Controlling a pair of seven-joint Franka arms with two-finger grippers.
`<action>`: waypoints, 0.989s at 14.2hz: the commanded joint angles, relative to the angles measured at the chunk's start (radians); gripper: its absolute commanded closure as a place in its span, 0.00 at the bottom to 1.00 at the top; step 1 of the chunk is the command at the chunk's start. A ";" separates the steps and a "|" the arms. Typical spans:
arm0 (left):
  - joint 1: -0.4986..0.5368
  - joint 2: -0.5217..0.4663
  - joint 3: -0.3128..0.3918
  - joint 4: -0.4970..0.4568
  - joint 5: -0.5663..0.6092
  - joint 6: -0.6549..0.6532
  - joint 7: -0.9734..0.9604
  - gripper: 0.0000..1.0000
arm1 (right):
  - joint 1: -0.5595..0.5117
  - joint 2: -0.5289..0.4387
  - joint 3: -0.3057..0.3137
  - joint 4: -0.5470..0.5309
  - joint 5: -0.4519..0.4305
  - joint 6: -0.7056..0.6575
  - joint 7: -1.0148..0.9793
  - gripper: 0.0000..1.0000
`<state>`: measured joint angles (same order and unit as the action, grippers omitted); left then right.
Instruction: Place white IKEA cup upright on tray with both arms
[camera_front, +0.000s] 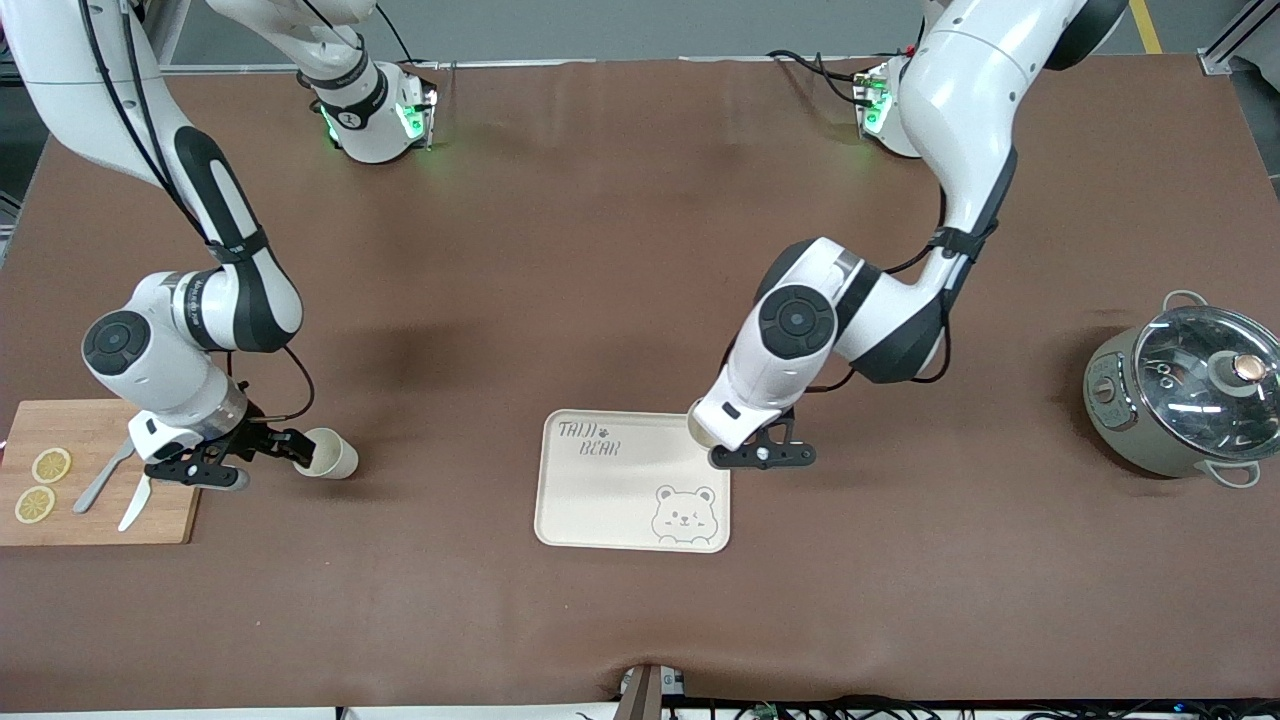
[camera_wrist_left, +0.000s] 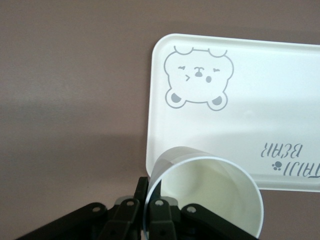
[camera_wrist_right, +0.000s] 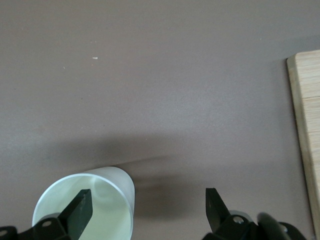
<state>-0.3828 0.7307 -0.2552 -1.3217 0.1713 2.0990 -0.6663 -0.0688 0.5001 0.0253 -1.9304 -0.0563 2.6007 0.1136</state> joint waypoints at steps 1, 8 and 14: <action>-0.021 0.042 0.013 0.064 0.017 -0.008 -0.015 1.00 | 0.000 0.024 0.005 0.005 -0.013 0.007 -0.003 0.00; -0.031 0.107 0.025 0.059 0.017 0.130 -0.030 1.00 | -0.005 0.043 0.007 0.005 -0.031 -0.010 -0.003 0.00; -0.033 0.131 0.025 0.052 0.020 0.188 -0.032 1.00 | -0.002 0.028 0.008 0.013 -0.030 -0.031 -0.003 0.62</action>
<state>-0.3986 0.8475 -0.2449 -1.2938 0.1713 2.2701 -0.6697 -0.0672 0.5434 0.0281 -1.9198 -0.0727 2.5918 0.1121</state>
